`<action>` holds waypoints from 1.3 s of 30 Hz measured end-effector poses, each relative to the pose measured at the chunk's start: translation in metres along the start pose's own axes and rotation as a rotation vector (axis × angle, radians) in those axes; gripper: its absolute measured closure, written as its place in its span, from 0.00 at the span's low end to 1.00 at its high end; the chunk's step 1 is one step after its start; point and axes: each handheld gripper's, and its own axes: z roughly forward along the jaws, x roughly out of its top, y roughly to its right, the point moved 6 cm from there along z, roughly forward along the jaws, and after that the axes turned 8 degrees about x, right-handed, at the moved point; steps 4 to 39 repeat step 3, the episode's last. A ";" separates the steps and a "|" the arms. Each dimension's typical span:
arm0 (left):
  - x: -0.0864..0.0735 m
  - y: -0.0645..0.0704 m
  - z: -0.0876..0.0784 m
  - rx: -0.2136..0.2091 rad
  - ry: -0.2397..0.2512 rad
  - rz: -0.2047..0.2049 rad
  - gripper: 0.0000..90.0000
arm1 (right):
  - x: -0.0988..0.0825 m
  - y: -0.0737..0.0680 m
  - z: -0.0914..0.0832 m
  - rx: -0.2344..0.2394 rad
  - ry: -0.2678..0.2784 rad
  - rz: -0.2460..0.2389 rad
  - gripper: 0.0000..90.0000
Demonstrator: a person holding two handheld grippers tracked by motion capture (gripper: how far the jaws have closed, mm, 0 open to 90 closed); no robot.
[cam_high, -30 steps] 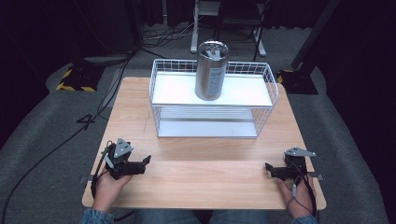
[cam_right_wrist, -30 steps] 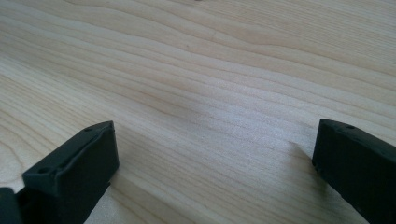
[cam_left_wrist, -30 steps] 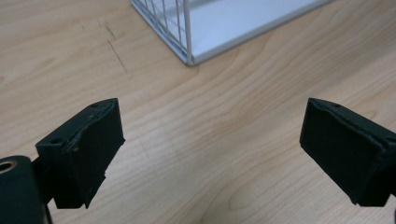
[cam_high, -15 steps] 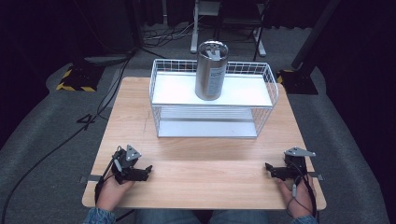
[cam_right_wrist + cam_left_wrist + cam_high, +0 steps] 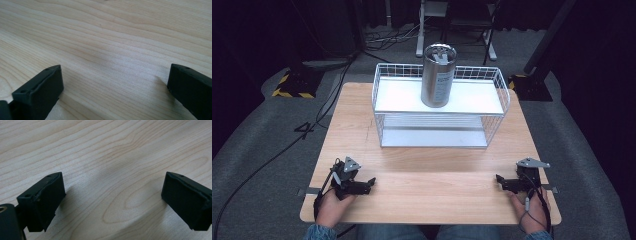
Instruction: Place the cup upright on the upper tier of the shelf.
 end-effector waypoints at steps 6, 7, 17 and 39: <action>0.000 0.000 0.000 0.004 0.000 -0.007 0.06 | 0.000 0.000 0.000 0.000 0.000 0.000 0.00; 0.000 0.000 0.000 0.004 0.000 -0.007 0.06 | 0.000 0.000 0.000 0.000 0.000 0.000 0.00; 0.000 0.000 0.000 0.004 0.000 -0.007 0.06 | 0.000 0.000 0.000 0.000 0.000 0.000 0.00; 0.000 0.000 0.000 0.004 0.000 -0.007 0.06 | 0.000 0.000 0.000 0.000 0.000 0.000 0.00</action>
